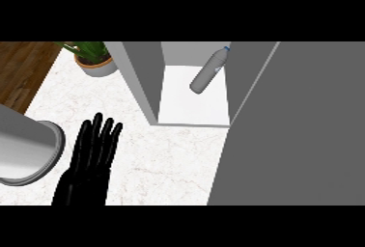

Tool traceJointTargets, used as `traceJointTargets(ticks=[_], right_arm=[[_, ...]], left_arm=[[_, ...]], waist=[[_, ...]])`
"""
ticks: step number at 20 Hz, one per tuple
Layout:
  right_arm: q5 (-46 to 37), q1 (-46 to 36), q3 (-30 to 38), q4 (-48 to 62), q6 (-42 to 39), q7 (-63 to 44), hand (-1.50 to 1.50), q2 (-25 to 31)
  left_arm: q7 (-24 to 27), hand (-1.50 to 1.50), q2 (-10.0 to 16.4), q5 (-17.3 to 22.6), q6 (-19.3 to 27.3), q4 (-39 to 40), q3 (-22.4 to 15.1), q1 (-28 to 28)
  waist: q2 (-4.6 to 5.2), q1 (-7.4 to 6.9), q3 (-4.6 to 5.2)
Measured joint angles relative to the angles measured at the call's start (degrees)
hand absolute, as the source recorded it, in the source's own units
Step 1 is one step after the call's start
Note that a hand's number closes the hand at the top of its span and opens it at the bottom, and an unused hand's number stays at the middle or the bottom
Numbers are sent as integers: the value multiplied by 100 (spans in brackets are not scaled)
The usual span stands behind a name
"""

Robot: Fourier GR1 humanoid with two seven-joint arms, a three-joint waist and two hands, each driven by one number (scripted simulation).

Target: Pick up the bottled water, place it into the cabinet and close the cabinet

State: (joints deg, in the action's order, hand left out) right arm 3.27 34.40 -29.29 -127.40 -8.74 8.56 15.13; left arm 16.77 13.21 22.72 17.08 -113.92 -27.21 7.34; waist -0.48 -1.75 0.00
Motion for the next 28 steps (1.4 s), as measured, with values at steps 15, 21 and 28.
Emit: traceJointTargets(ticks=[15,21,28], right_arm=[[-1022,-530,-356,-564,-363,-954,150,498],[-1033,-947,-312,-579,-416,-1499,150,211],[-741,-1817,-864,-130,-18,-2242,150,-892]], left_arm=[[640,-150,982,828,-874,-1653,1057,2389],[768,-150,1262,1245,-1375,-1834,1593,2927],[954,-150,1490,1713,-2042,-1769,2227,3402]], waist=[[70,-38,-9],[71,-130,-2],[71,-212,8]])
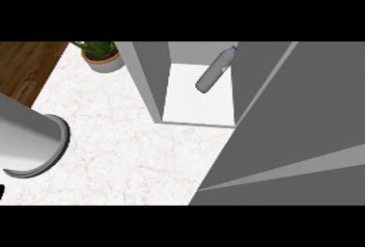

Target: Pick up the bottled water, place it into the cabinet and close the cabinet

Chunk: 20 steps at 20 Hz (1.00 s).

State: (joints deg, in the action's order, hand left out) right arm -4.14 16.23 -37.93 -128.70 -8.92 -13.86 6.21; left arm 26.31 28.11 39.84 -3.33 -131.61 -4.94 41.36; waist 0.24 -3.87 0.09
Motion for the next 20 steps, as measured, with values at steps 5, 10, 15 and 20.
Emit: traceJointTargets(ticks=[5,10,15,20], right_arm=[[391,-1194,-279,533,773,-590,150,-419],[1193,-2562,111,1200,1289,-973,150,-548],[2036,-3673,921,1951,1458,-987,150,-604],[2645,-4461,1662,2812,1268,-797,150,-617]], left_arm=[[181,-150,119,612,-688,112,651,437],[260,-150,93,968,-1228,88,1163,903],[258,-150,47,1329,-1729,204,1638,1227],[153,-150,-75,1579,-2081,255,2016,1369]], waist=[[-1,50,-3],[-11,100,3],[-17,140,0],[-19,200,-6]])
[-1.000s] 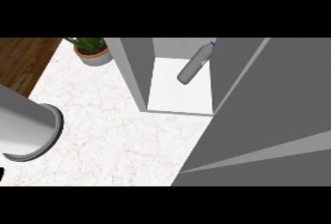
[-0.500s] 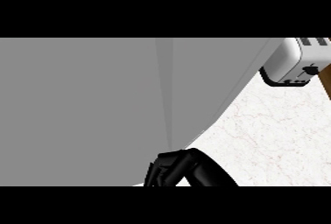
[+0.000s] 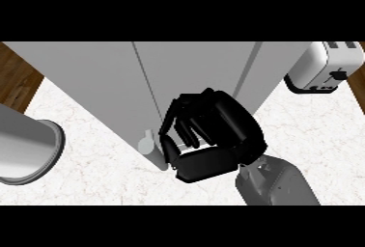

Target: Pick up the bottled water, place it into the cabinet and close the cabinet

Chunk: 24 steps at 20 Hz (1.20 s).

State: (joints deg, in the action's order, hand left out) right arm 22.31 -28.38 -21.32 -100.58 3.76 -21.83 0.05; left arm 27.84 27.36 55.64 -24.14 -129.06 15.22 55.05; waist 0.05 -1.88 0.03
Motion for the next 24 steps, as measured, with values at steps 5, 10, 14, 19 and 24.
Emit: traceJointTargets(ticks=[5,10,14,19,24], right_arm=[[399,-573,652,882,-496,113,150,102],[602,-1001,941,1622,-1144,246,150,215],[640,-1149,1006,1993,-1580,443,150,224],[626,-1292,1047,2218,-1788,430,150,225],[803,-1387,1091,2330,-1963,337,150,228]], left_arm=[[-134,-150,-188,217,-254,-30,325,139],[-280,-150,-293,403,-605,67,635,235],[-417,-150,-385,372,-696,149,679,113],[-580,-150,-375,562,-722,103,825,82],[-742,-150,-317,712,-767,132,888,21]], waist=[[1,27,0],[-62,49,-23],[-133,93,-55],[-171,121,-99],[-174,127,-138]])
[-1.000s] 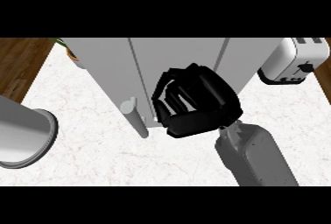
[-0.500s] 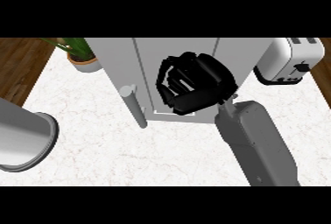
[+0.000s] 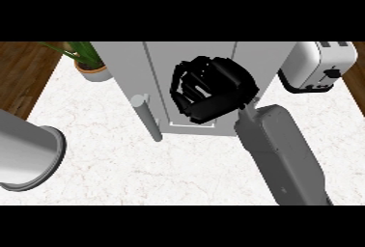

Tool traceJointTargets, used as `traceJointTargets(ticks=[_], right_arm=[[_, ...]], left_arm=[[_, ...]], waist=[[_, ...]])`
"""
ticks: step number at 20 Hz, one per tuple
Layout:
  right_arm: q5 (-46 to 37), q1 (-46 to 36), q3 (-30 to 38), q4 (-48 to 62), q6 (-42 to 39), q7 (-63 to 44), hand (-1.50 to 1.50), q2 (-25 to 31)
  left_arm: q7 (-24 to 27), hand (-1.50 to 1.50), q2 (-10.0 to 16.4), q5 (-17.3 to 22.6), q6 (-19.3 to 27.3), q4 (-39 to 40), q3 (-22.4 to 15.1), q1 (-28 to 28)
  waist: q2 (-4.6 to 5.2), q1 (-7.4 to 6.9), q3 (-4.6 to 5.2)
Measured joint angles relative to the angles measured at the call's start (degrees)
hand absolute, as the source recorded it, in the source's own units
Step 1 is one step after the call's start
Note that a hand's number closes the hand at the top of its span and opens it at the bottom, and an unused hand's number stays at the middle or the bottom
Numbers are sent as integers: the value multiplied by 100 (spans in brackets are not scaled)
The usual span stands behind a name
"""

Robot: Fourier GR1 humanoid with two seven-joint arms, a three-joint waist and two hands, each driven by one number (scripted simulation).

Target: Pick up the bottled water, place it into the cabinet and close the cabinet

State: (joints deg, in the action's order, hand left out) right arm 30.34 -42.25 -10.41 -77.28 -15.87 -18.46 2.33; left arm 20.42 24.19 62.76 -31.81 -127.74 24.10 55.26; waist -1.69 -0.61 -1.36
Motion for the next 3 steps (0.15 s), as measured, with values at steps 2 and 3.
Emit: traceJointTargets(ticks=[2,3], right_arm=[[96,-47,15,46,-99,-54,150,15],[106,-45,27,72,-193,-18,150,26]], left_arm=[[-63,-150,2,-1,58,-27,-26,-75],[-75,-150,-39,-19,48,-49,-32,-70]], waist=[[6,5,-10],[-1,-3,-7]])
